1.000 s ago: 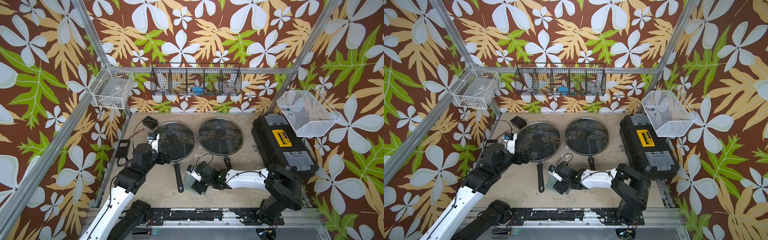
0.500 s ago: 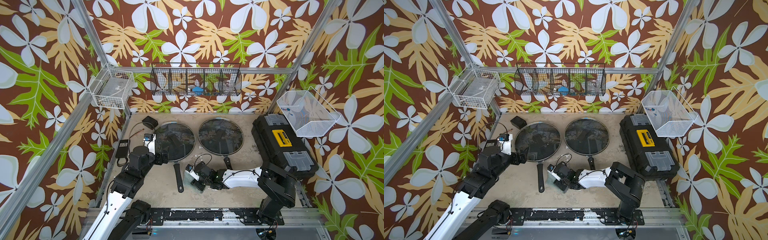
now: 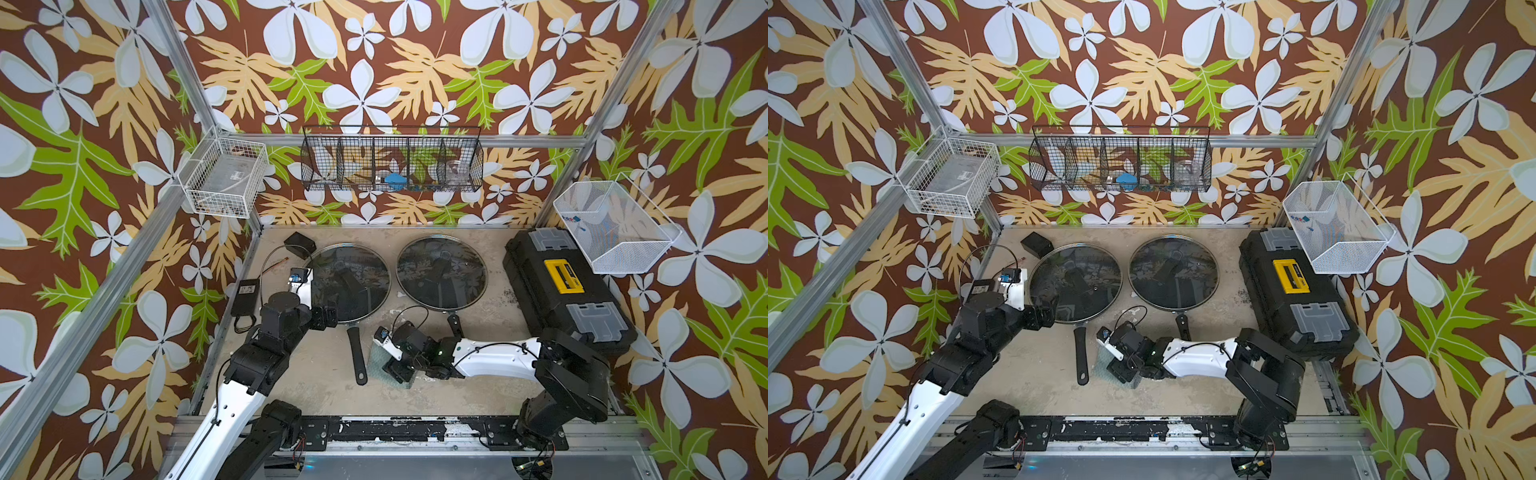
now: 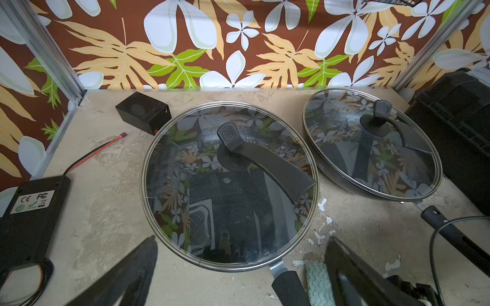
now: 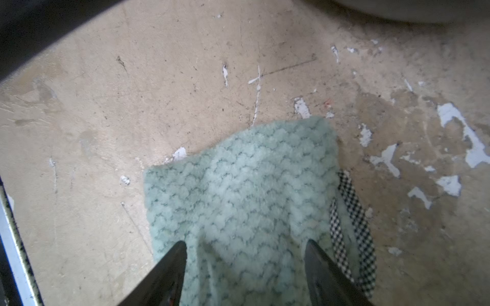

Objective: Wipe the pot lid with a cloth
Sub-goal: Pick up the cleaning item at the center of the board.

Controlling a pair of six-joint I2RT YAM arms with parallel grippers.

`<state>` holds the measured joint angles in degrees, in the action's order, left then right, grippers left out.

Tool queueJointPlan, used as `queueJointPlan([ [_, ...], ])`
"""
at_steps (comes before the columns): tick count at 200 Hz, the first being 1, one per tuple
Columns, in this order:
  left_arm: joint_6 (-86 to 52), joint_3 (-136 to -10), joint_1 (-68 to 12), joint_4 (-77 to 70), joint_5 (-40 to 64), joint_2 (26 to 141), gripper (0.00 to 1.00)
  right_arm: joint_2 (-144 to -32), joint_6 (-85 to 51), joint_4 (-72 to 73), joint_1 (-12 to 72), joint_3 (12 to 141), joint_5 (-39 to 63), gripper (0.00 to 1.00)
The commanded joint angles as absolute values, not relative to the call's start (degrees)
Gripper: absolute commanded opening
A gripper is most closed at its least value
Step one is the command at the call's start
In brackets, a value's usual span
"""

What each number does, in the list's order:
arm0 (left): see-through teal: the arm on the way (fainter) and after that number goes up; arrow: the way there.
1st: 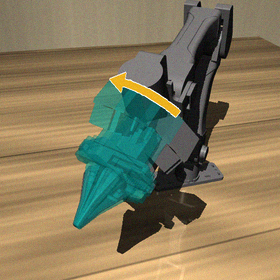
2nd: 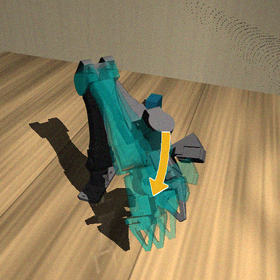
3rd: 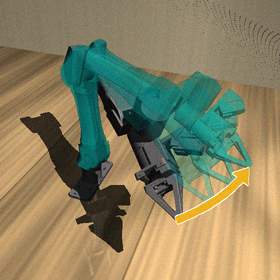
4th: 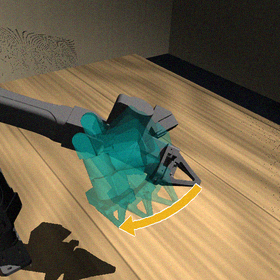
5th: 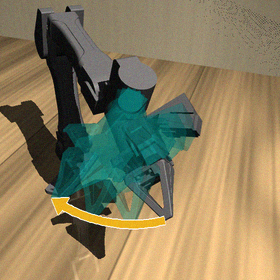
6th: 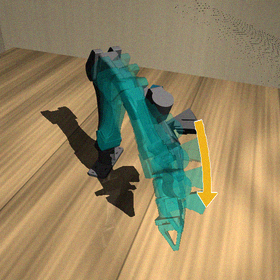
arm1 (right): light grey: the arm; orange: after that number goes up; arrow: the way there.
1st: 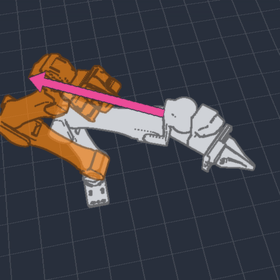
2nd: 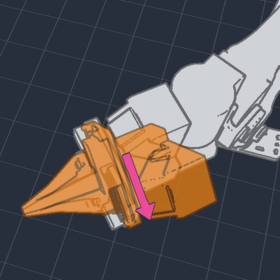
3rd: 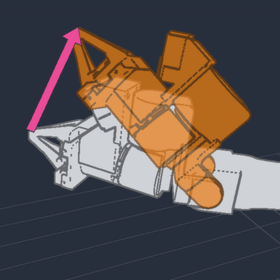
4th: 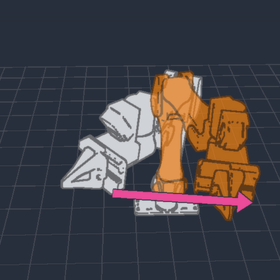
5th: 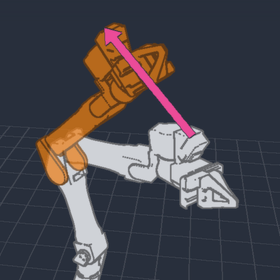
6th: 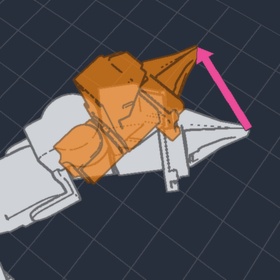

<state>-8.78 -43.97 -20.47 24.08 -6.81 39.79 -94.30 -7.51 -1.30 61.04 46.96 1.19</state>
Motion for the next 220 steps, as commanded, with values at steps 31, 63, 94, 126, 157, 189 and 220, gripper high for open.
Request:
queueJointPlan([
  [31, -8.7, -43.9, -20.6, 22.8, -6.5, 39.7, 1.00, -97.2, -9.2, -1.3, 60.9, 46.7, 0.6, 0.64],
  [63, -8.7, -43.9, -20.6, 22.8, -6.4, 39.7, 1.00, -98.9, -9.5, -1.9, 60.9, 46.6, 0.5, 0.51],
  [94, -9.1, -43.7, -20.6, 22.6, -6.6, 39.8, 1.00, -97.4, -9.2, -1.9, 60.9, 46.1, 0.3, 0.21],
  [126, -13.4, -43.1, -20.6, 21.7, -8.8, 39.8, 1.00, -94.4, -9.5, -0.2, 60.9, 45.3, 0.2, 0.00],
  [157, -19.1, -43.7, -20.6, 21.5, -10.2, 42.1, 1.00, -88.2, -10.0, 5.4, 60.9, 41.5, -2.2, 0.00],
  [189, -23.9, -47.0, -20.6, 21.5, -8.3, 45.6, 1.00, -80.9, -11.9, 11.5, 60.0, 36.4, -3.2, 0.00],
  [220, -28.9, -52.0, -20.6, 23.7, -5.5, 51.2, 0.98, -72.3, -15.8, 15.7, 58.3, 30.8, -6.3, 0.00],
])
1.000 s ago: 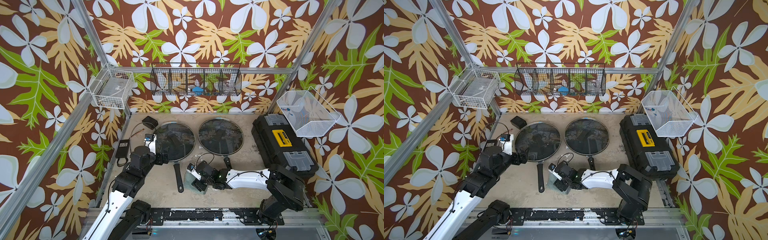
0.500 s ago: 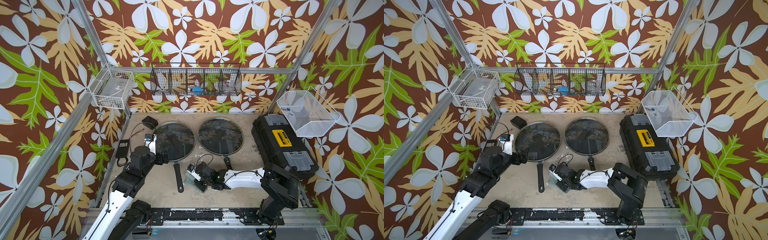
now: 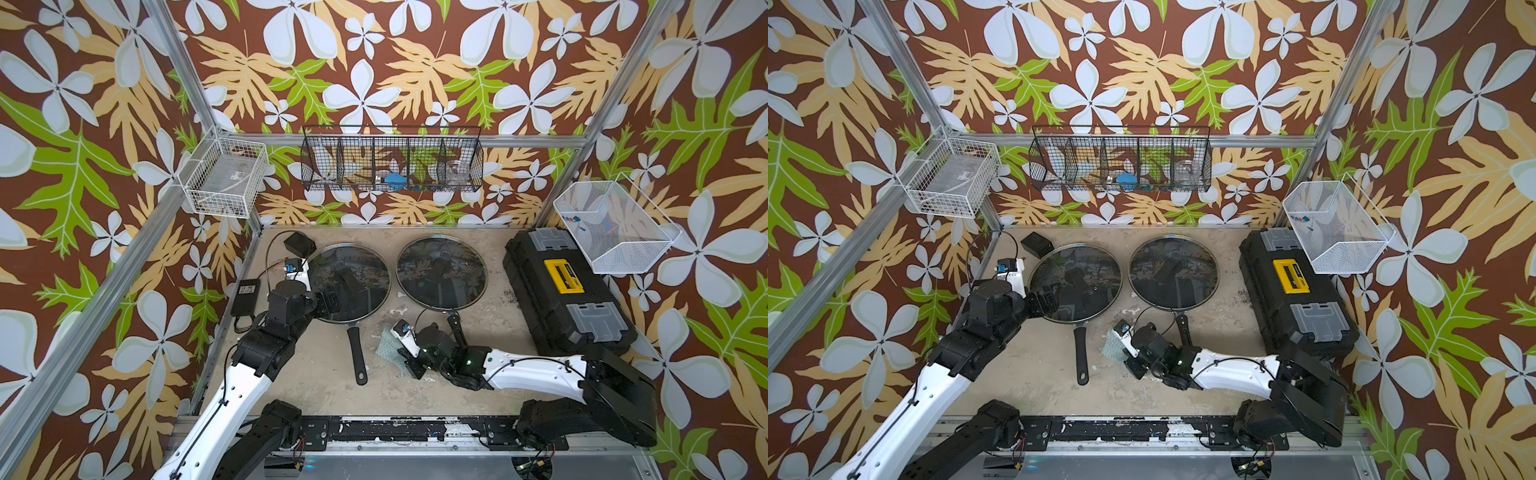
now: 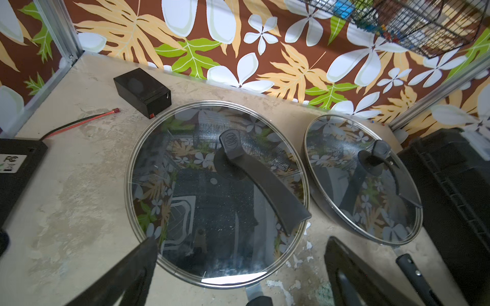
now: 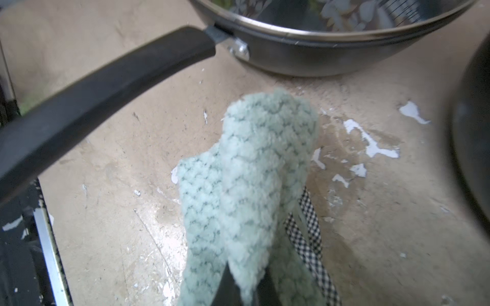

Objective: Wipe the pot lid with a cloth
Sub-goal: Pick up the cleaning item at the center of the board, then pick up the pot lid from the cooking pot.

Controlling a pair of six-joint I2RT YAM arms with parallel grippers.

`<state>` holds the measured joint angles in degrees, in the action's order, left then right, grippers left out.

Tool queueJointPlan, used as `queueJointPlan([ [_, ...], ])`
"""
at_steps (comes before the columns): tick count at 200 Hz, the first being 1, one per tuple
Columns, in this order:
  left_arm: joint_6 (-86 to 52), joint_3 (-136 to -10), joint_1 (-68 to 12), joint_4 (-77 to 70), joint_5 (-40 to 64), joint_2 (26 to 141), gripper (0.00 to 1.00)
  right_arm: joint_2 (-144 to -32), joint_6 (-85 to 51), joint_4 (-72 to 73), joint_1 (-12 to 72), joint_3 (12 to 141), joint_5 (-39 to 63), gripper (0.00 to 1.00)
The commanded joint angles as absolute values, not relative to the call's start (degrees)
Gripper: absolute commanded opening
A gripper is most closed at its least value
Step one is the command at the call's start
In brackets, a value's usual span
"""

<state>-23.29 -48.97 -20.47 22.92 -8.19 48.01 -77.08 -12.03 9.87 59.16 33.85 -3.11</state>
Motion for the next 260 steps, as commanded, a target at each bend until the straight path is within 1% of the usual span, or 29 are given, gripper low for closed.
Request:
queueJointPlan([
  [1, -29.1, -52.3, -20.6, 23.8, -5.4, 51.5, 0.98, -72.1, -15.9, 15.9, 58.2, 30.7, -6.3, 0.00],
  [20, -30.7, -55.9, -20.7, 26.2, -3.7, 56.0, 1.00, -67.5, -16.8, 16.1, 57.5, 28.7, -7.8, 0.00],
  [54, -30.7, -63.5, -20.8, 32.7, -4.0, 66.4, 1.00, -62.8, -16.4, 14.0, 57.2, 27.9, -8.6, 0.00],
  [100, -31.4, -70.9, -21.8, 33.6, -4.7, 77.6, 1.00, -61.4, -14.3, 14.4, 57.2, 27.5, -9.2, 0.00],
  [114, -31.5, -72.4, -22.0, 33.6, -5.3, 80.9, 0.95, -61.0, -13.5, 14.5, 57.0, 27.6, -9.1, 0.00],
  [147, -30.9, -76.3, -22.0, 35.9, -5.9, 88.5, 0.95, -59.5, -12.4, 14.9, 56.2, 27.1, -8.9, 0.00],
  [165, -30.6, -77.0, -22.0, 36.6, -5.9, 89.9, 0.92, -58.8, -12.1, 15.0, 55.6, 26.9, -8.9, 0.00],
  [195, -28.4, -77.4, -22.0, 40.8, -8.8, 91.2, 0.86, -58.1, -11.8, 15.2, 54.8, 26.7, -8.8, 0.00],
  [215, -27.4, -76.4, -22.0, 42.0, -10.7, 90.4, 0.80, -57.7, -11.8, 15.5, 54.3, 26.5, -8.7, 0.00],
  [224, -27.0, -76.1, -22.0, 42.5, -10.7, 90.2, 0.77, -57.7, -11.8, 15.6, 54.3, 26.4, -8.5, 0.00],
  [239, -26.5, -75.8, -22.0, 43.4, -10.2, 90.0, 0.76, -57.6, -11.8, 15.6, 54.2, 26.3, -8.5, 0.00],
  [260, -25.9, -75.4, -22.0, 43.8, -10.3, 89.4, 0.70, -57.6, -11.8, 15.7, 54.2, 26.2, -8.4, 0.00],
])
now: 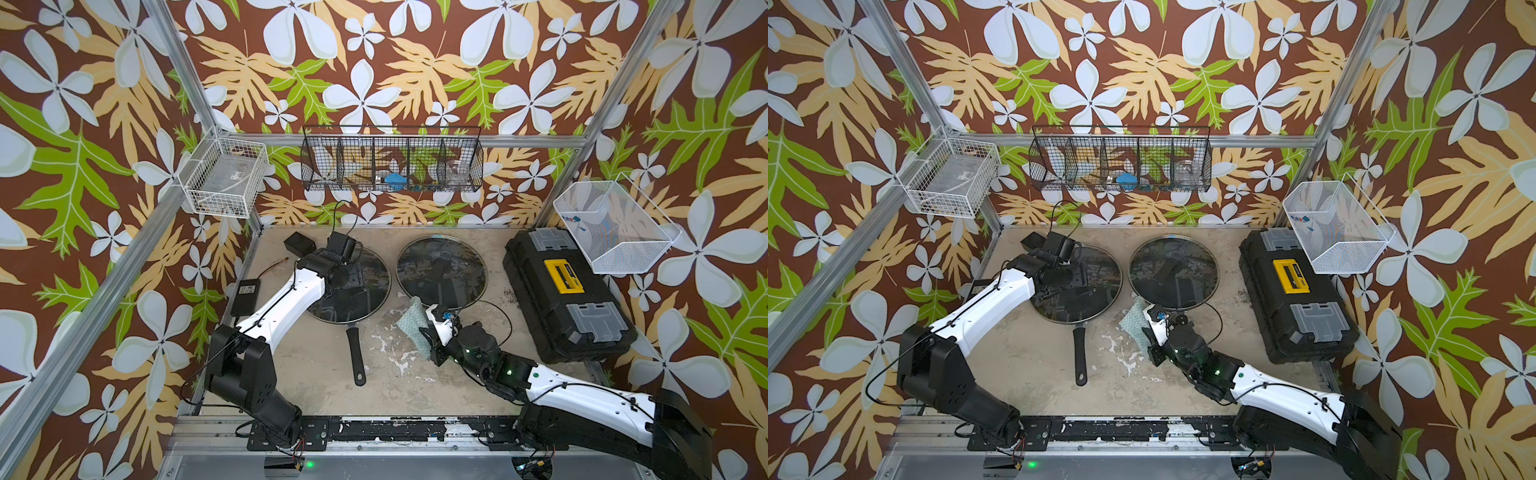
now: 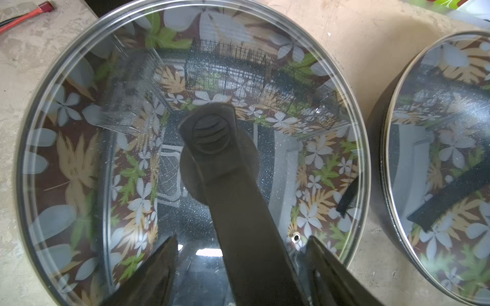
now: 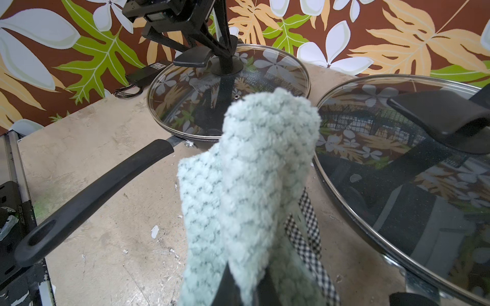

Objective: Wipe the pot lid with a cloth
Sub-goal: Pick up the pot lid from the cooking pot.

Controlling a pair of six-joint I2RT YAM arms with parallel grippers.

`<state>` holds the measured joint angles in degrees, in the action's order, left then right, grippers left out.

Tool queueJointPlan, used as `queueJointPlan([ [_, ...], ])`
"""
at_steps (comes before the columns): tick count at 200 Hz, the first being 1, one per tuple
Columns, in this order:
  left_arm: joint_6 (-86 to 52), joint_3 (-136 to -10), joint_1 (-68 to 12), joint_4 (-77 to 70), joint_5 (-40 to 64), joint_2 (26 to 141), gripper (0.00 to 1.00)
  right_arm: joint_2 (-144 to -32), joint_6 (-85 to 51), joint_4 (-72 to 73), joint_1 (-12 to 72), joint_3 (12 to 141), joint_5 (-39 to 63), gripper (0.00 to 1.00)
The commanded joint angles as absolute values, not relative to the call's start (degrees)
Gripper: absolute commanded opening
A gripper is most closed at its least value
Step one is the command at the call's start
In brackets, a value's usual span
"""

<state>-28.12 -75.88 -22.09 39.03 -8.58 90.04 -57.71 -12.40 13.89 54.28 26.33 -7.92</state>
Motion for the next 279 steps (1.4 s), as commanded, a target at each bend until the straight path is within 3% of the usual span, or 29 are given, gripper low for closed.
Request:
queueJointPlan([
  [1, -25.8, -75.4, -22.0, 43.8, -10.2, 89.3, 0.70, -57.6, -11.8, 15.7, 54.2, 26.2, -8.4, 0.00],
  [39, -23.0, -75.5, -21.9, 44.6, -7.0, 88.9, 0.58, -57.5, -11.8, 15.9, 54.2, 26.2, -8.5, 0.00],
  [109, -17.7, -75.5, -21.5, 49.4, -11.4, 88.5, 0.52, -57.1, -11.7, 15.7, 54.1, 26.1, -9.0, 0.00],
  [119, -18.0, -75.7, -21.4, 49.1, -11.1, 88.2, 0.57, -57.1, -11.7, 15.8, 54.1, 26.1, -9.0, 0.00],
  [143, -19.0, -78.5, -21.4, 48.3, -9.5, 89.7, 0.90, -57.2, -11.7, 16.1, 53.8, 26.1, -8.8, 0.00],
  [157, -19.3, -81.3, -21.4, 48.6, -9.0, 91.8, 0.99, -57.1, -11.7, 16.1, 53.7, 26.3, -8.7, 0.00],
  [196, -20.3, -88.0, -21.4, 49.9, -8.5, 98.2, 1.00, -57.1, -11.7, 16.3, 53.0, 26.3, -8.6, 0.00],
  [235, -21.2, -91.7, -21.2, 51.5, -9.5, 101.8, 0.71, -57.0, -11.5, 16.2, 52.6, 26.3, -8.6, 0.00],
  [279, -22.0, -86.8, -20.8, 49.5, -9.1, 99.8, 0.60, -57.0, -11.6, 16.4, 52.6, 26.0, -8.3, 0.00],
])
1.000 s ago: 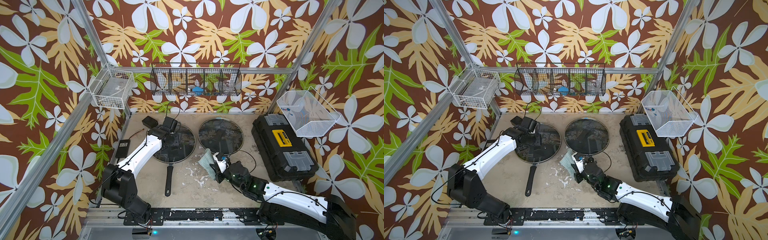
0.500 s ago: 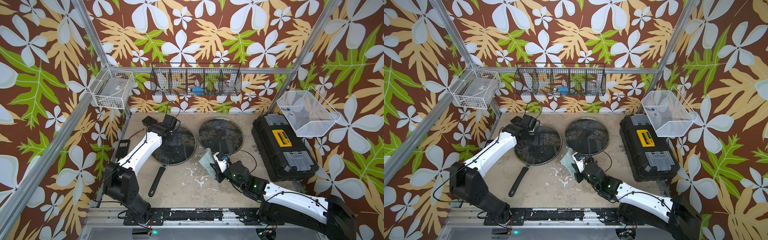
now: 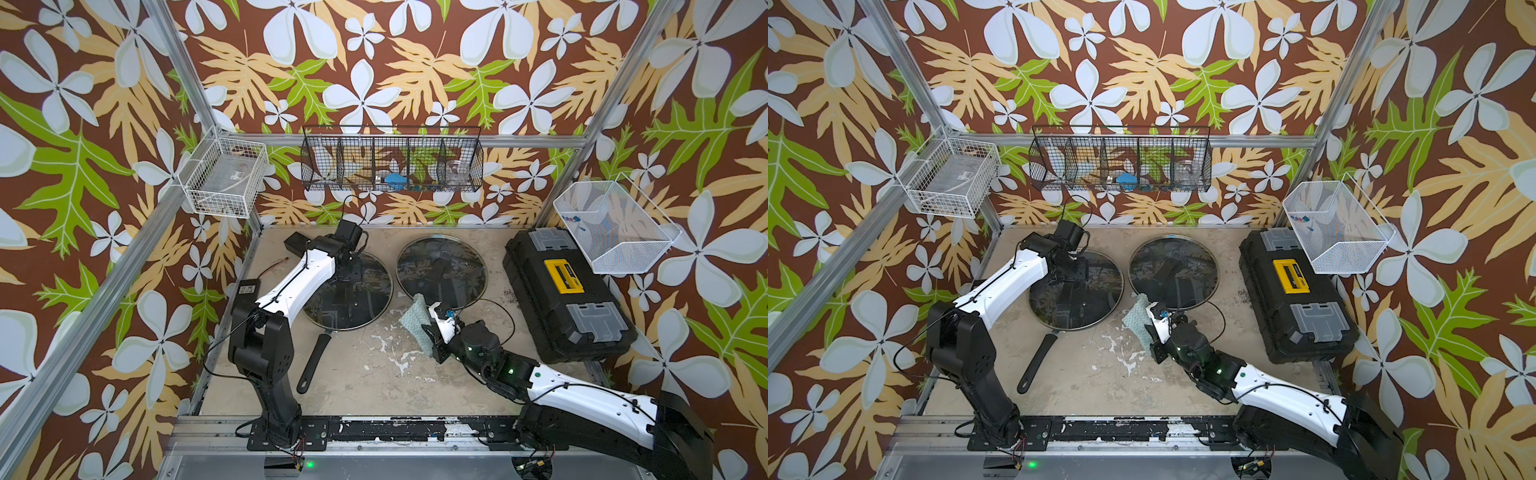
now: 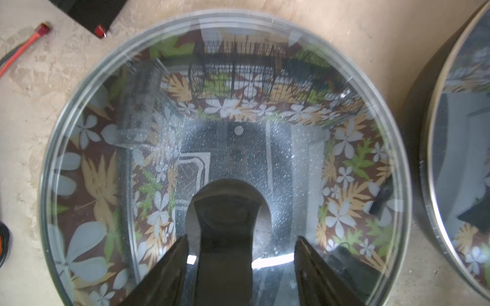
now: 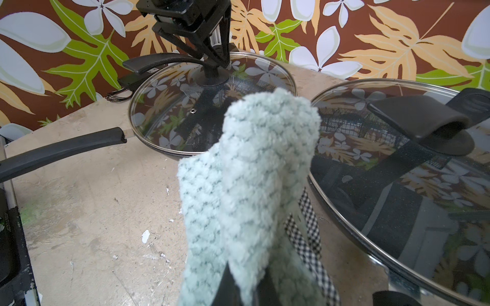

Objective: Wipe the pot lid with a cloth
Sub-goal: Pick up the pot lid from the cooking pot.

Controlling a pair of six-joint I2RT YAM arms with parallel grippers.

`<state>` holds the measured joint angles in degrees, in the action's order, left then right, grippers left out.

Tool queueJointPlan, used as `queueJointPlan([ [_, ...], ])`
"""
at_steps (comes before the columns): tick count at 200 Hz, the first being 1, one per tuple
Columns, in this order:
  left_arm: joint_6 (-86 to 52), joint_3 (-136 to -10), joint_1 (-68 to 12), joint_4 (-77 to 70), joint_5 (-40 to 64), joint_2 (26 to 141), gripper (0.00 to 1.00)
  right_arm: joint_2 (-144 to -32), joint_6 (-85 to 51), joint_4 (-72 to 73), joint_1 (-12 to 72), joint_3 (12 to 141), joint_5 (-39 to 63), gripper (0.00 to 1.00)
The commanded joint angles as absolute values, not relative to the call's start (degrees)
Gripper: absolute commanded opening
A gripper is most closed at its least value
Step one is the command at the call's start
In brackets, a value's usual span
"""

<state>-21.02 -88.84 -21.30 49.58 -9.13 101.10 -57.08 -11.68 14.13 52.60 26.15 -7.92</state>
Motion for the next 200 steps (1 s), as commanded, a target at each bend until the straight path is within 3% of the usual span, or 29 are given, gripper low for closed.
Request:
queueJointPlan([
  [1, -22.0, -86.7, -20.8, 49.4, -9.1, 99.8, 0.60, -57.0, -11.6, 16.4, 52.6, 26.0, -8.3, 0.00],
  [76, -24.6, -79.7, -19.8, 40.2, -7.1, 97.3, 0.48, -57.0, -11.6, 16.3, 52.6, 26.0, -8.1, 0.00],
  [115, -24.9, -80.1, -19.8, 39.3, -7.4, 98.5, 0.47, -56.5, -11.5, 16.1, 52.6, 25.9, -8.3, 0.00],
  [170, -23.2, -80.1, -19.8, 41.3, -5.9, 97.8, 0.33, -56.4, -11.6, 16.1, 52.6, 25.8, -8.5, 0.00],
  [200, -20.5, -82.3, -19.8, 44.8, -6.6, 98.5, 0.42, -56.3, -11.6, 16.3, 52.6, 25.7, -8.5, 0.00],
])
